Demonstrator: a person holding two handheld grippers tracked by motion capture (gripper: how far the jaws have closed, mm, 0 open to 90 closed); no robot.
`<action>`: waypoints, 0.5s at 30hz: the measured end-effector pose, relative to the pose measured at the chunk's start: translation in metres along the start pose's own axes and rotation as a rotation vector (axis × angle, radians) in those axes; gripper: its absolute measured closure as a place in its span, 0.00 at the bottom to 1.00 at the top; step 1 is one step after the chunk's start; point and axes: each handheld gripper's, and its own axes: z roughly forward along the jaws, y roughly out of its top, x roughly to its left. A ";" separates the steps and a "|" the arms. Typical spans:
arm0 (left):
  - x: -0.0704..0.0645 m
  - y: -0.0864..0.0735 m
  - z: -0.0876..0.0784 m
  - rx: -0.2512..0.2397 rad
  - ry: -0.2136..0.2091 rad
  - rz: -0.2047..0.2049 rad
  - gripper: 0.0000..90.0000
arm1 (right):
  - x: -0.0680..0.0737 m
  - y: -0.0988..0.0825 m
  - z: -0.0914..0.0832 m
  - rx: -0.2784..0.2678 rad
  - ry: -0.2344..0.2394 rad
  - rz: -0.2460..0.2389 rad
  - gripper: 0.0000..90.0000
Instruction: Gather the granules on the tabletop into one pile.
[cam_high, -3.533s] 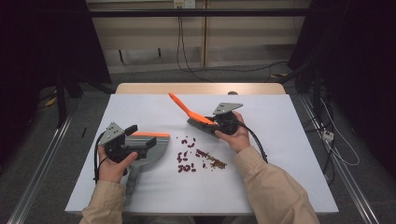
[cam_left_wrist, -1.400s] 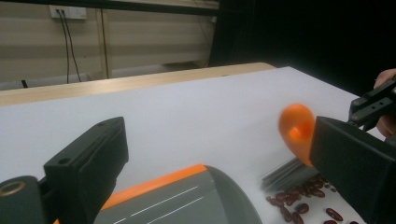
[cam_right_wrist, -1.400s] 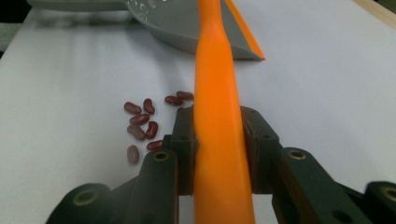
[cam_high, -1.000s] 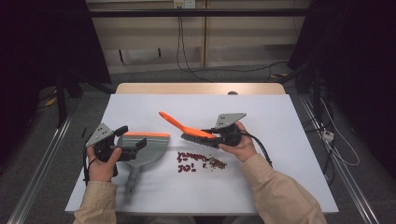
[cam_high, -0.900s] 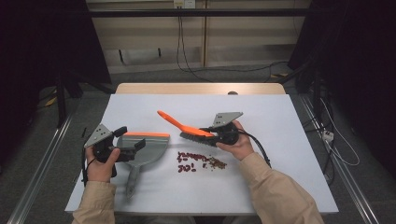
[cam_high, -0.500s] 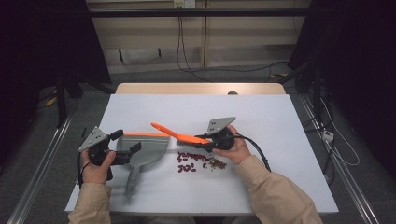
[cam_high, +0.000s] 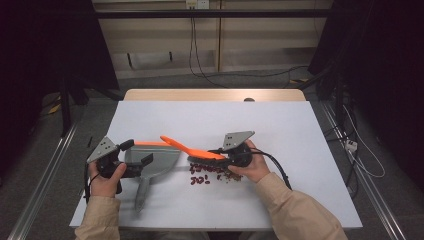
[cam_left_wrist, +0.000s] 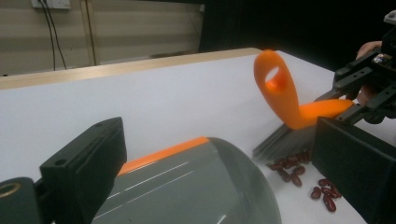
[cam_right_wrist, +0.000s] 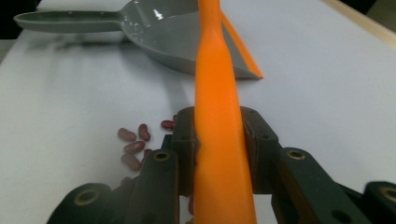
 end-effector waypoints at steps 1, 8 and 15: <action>0.000 0.000 0.000 0.001 0.002 -0.001 0.04 | 0.000 0.000 -0.001 -0.004 -0.011 0.010 0.78; -0.002 0.000 0.002 0.001 -0.002 0.005 0.04 | 0.002 0.007 -0.017 -0.079 -0.123 0.147 0.78; -0.003 0.001 0.001 -0.002 0.001 0.008 0.04 | 0.030 0.007 -0.024 -0.140 -0.140 0.325 0.78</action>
